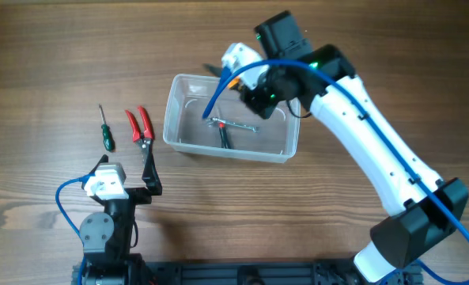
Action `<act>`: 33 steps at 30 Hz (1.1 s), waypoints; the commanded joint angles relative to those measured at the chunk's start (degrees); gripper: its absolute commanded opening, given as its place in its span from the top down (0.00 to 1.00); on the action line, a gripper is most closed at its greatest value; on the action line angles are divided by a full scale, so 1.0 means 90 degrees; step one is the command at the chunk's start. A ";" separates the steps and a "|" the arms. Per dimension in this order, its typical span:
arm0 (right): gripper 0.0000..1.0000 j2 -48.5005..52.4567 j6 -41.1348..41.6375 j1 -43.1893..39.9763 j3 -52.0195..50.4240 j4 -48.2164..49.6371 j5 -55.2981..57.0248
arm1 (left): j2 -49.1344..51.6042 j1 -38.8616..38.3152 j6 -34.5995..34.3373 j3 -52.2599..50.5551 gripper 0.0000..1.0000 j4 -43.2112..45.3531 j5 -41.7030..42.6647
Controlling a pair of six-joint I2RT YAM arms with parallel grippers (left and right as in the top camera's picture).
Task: Pack container
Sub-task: 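Place the orange pliers into the container and lift the right arm away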
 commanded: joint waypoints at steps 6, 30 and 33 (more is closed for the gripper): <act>0.96 0.0967 -0.0636 0.0299 -0.0002 0.0061 -0.0163 | -0.0046 0.0041 -0.0104 -0.0027 0.00 0.0005 -0.0012; 0.01 0.2642 0.0090 0.0294 0.0617 -0.0102 0.0746 | -0.0046 0.0041 -0.0104 -0.0027 0.00 0.0005 -0.0012; 0.02 0.2084 0.0359 0.0301 0.1005 -0.0131 0.0563 | -0.0046 0.0041 -0.0104 -0.0027 0.00 0.0005 -0.0012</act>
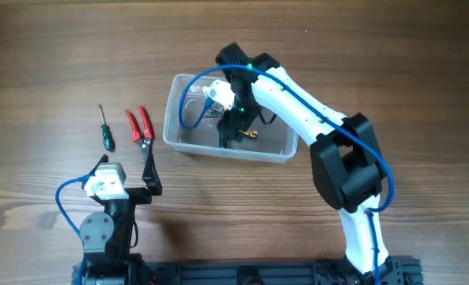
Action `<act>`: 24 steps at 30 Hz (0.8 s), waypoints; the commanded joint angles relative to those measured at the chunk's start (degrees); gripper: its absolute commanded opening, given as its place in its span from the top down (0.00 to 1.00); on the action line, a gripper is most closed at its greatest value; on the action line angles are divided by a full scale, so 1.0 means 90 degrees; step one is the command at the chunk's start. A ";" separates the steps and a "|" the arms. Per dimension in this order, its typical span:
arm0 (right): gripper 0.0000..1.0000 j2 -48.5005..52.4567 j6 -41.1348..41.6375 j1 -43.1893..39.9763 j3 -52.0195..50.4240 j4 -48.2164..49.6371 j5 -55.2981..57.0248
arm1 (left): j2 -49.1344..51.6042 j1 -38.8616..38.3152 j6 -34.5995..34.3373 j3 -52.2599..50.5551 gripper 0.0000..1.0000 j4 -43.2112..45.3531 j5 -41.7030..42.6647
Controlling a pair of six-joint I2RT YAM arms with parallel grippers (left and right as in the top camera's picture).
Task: Pack container
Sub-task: 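Place the orange pliers into the container and lift the right arm away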
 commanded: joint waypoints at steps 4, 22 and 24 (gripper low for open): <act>0.00 -0.1749 0.1834 -0.0051 0.0918 -0.0085 0.1039 | -0.0046 0.0041 -0.0104 -0.0027 0.00 0.0005 -0.0012; 0.00 -0.2849 0.3541 -0.4444 0.0908 -0.0403 0.1996 | -0.0046 0.0041 -0.0104 -0.0027 0.00 0.0005 -0.0012; 0.00 -0.2849 0.3541 -0.4444 0.0908 -0.0401 0.1996 | -0.0046 0.0041 -0.0104 -0.0027 0.00 0.0005 -0.0012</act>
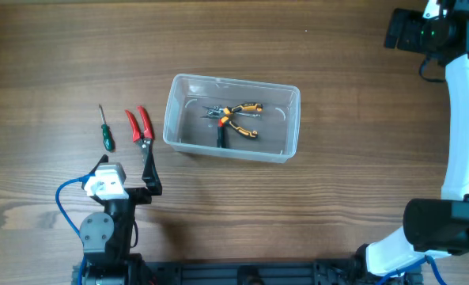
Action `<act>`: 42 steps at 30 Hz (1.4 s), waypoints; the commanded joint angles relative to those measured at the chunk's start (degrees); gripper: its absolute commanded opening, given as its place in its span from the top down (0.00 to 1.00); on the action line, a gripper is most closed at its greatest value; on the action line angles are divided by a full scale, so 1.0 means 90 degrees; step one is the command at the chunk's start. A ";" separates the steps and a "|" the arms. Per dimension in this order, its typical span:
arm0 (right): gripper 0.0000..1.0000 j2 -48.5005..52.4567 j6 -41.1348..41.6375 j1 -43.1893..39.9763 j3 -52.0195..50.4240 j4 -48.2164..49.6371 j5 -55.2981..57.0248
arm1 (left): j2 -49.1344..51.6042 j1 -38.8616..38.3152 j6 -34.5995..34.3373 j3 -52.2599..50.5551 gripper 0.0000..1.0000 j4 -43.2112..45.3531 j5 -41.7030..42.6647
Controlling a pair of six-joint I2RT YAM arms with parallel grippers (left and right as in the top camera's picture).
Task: Pack container
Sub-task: 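Place the orange pliers into the container and lift the right arm away, then reach the left gripper to the red-handled pliers and grasp them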
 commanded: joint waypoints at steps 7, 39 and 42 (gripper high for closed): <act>0.00 -0.0036 0.0119 0.0015 0.0039 0.0000 0.0039 | -0.0046 0.0041 -0.0104 -0.0027 0.00 0.0005 -0.0012; 0.00 -0.0036 0.0117 0.0015 0.0039 0.0000 0.0039 | 0.6564 0.0041 -0.0061 0.5778 0.00 -0.2676 0.0376; 0.00 -0.0036 0.0119 0.0015 0.0039 0.0000 0.0041 | 0.7135 0.0039 -0.0083 0.5787 0.00 -0.2504 0.0435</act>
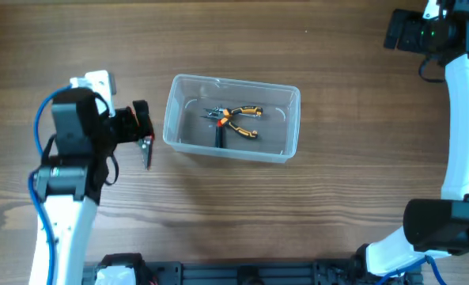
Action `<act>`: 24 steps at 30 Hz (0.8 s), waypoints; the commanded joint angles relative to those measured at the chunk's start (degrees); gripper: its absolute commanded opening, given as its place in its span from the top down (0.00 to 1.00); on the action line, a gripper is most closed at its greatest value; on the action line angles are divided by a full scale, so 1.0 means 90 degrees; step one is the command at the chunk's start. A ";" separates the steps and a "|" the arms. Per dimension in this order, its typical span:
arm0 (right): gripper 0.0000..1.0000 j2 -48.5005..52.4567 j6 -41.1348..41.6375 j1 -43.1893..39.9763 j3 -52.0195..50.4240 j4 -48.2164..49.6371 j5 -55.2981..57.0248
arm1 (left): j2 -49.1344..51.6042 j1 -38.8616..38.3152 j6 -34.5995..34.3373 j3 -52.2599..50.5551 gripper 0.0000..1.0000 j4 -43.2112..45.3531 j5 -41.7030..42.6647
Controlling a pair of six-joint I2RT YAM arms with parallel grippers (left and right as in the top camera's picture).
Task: Pack container
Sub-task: 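Reach the left gripper to the red-handled pliers and grasp them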
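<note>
In the overhead view the clear plastic container [289,146] sits mid-table. Inside lie orange-and-black pliers [242,115], a silver tool [213,113] and a dark-handled tool [221,138]. My left gripper [141,127] is low over the spot just left of the container; its black body hides the fingers. A grey tip with a bit of red [146,151] pokes out below it and looks like the nose of the red pliers. The green screwdriver is hidden under the left arm. My right gripper [394,32] is far off at the back right corner, with no fingers discernible.
The left arm [60,182] runs from the front left edge up to the tools. The right arm [463,119] stands along the right edge. A blue cable loops around the left wrist.
The left arm has moved from its folded rest at the front left to a spot over the red pliers and screwdriver beside the container. The right arm has not moved.
My right gripper was at the container's back rim holding orange pliers, then low inside the container. After that it was away at the back right corner, with the orange pliers lying in the container. Now the left arm is over the tools on the left.
</note>
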 commanded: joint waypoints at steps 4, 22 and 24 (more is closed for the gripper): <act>0.00 -0.0036 0.0119 0.0015 0.0041 0.0005 0.0039 | 0.0542 0.0041 -0.0056 0.0097 0.00 0.0466 0.0357; 0.00 -0.0036 0.0121 0.0015 0.0041 0.0005 0.0039 | 0.3016 0.1027 -0.0746 0.0097 0.11 -0.0121 0.0726; 0.00 -0.0036 0.0117 0.0015 0.0041 0.0005 0.0041 | 0.3014 0.1022 -0.0746 0.0097 0.12 -0.0158 0.0726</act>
